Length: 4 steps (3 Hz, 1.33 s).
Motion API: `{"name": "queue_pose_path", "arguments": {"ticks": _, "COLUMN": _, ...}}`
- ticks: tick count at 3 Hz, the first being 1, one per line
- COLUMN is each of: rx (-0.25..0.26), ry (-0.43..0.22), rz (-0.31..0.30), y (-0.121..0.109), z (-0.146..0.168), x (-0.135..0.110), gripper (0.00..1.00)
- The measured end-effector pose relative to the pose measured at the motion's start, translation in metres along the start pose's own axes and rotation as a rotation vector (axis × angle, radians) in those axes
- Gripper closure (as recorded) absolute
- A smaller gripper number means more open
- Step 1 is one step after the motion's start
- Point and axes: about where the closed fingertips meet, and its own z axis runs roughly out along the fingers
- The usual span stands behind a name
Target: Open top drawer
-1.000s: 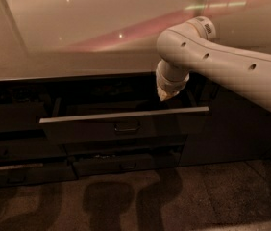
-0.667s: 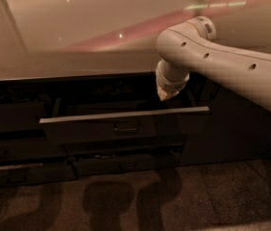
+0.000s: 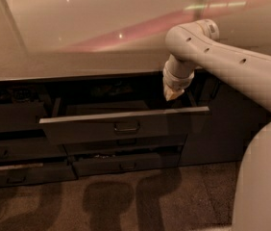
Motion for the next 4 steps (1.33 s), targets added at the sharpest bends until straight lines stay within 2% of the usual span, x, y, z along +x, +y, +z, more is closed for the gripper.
{"name": "queue_pose_path", "arguments": {"ticks": 1, "rx": 0.0, "ry": 0.0, "rz": 0.0, "y": 0.0, "z": 0.0, "x": 0.0, "gripper": 1.0}}
{"name": "queue_pose_path", "arguments": {"ticks": 2, "rx": 0.058, "ry": -0.017, "rz": -0.087, "y": 0.038, "z": 0.01, "x": -0.03, "gripper": 1.0}}
{"name": "queue_pose_path", "arguments": {"ticks": 3, "rx": 0.064, "ry": -0.082, "rz": -0.143, "y": 0.085, "z": 0.022, "x": -0.045, "gripper": 1.0}}
{"name": "queue_pose_path", "arguments": {"ticks": 4, "rx": 0.064, "ry": -0.082, "rz": -0.143, "y": 0.085, "z": 0.022, "x": -0.045, "gripper": 1.0}}
